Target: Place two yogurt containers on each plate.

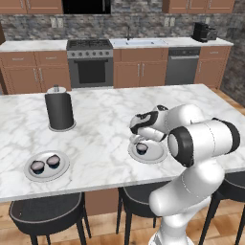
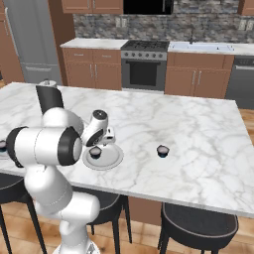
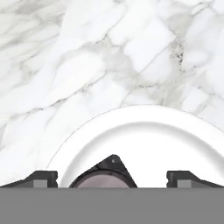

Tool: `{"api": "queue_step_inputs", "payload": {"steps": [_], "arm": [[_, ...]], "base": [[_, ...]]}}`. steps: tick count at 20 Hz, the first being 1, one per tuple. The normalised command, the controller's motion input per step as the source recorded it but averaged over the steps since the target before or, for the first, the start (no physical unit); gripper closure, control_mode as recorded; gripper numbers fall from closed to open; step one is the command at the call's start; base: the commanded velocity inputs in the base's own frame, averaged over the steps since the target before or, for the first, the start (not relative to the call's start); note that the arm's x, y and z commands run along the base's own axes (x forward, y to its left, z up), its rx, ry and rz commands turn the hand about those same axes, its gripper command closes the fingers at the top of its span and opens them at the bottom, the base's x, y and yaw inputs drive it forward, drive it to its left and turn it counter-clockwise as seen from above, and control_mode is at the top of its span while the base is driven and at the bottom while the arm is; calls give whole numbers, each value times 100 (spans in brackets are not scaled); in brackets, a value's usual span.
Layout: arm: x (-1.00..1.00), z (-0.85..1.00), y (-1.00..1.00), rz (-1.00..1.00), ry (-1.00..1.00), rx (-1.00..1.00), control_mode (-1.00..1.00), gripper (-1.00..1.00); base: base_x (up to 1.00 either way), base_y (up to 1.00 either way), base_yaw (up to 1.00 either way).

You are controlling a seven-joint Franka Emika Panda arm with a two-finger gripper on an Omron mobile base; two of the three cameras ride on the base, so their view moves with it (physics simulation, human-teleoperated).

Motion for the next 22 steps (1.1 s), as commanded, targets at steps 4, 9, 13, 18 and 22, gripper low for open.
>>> {"api": "queue_step_inputs", "payload": {"steps": [4,9,13,18,22], "arm": [[-3,47,-5,-2,-4,0,-100,-100],[-24,47,-54,-23,4,0,-100,-100],[-33,46,-72,-29,14,-1,-100,-100],[-40,37,-82,-29,10,0,-100,-100],[-30,20,-88,-27,0,-3,-100,-100]], "base": [[0,0,0],[0,0,0],[0,0,0],[0,0,0],[0,0,0]]}}
